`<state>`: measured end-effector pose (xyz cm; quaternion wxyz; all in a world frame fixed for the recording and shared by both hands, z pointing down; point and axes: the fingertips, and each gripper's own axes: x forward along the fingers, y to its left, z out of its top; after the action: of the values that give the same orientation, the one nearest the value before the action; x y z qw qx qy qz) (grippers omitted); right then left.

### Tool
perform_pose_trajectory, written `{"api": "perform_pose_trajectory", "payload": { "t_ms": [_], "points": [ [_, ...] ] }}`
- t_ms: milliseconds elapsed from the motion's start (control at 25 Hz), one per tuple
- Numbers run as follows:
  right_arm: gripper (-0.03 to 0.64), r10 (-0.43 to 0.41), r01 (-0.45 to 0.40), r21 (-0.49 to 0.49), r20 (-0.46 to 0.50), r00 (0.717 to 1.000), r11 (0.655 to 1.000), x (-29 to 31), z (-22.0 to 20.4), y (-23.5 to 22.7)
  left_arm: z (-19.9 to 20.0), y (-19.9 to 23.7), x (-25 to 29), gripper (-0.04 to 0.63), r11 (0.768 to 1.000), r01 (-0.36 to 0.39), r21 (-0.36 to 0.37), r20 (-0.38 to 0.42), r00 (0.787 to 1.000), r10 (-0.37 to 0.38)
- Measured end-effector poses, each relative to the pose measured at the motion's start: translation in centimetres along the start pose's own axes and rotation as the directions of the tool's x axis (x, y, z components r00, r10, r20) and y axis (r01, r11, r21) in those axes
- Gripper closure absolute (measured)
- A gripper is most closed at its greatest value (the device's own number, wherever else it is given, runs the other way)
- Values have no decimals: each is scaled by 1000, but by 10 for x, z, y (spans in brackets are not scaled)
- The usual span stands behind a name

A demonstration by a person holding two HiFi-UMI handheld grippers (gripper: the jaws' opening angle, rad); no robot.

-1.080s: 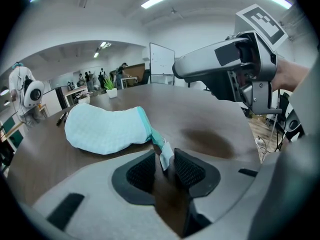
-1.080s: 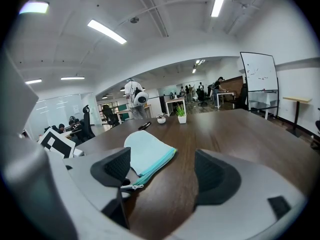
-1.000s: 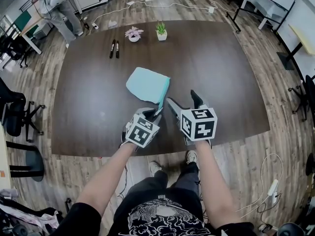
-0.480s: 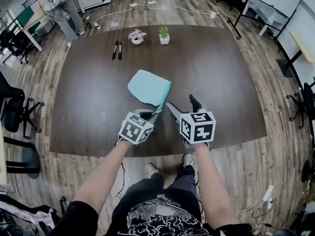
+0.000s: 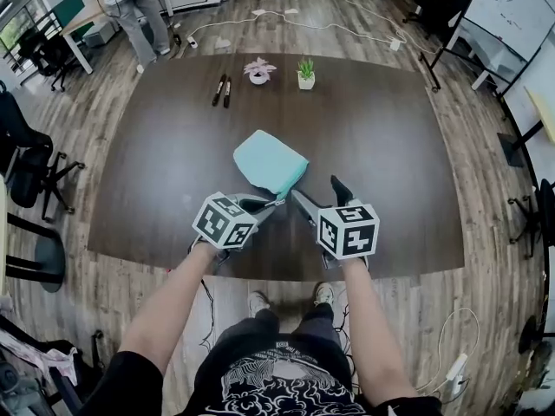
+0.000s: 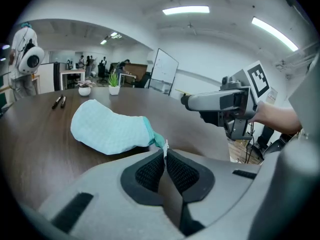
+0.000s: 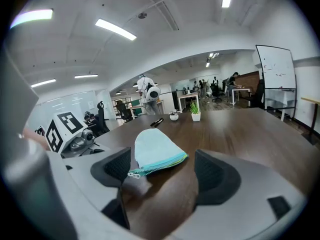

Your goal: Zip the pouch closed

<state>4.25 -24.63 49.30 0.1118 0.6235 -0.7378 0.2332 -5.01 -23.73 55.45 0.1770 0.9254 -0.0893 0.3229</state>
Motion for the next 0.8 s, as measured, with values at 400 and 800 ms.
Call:
{"api": "perform_pose_trajectory", "payload": {
  "t_ms": [400, 800],
  "points": [
    [223, 190, -191, -36, -26, 982, 981, 8, 3, 22, 8, -3, -22, 571, 998, -1, -56, 37, 999, 3],
    [253, 402, -404, -38, -53, 914, 914, 11, 0, 51, 16, -10, -41, 572, 992, 26, -120, 81, 997, -16]
  ]
}}
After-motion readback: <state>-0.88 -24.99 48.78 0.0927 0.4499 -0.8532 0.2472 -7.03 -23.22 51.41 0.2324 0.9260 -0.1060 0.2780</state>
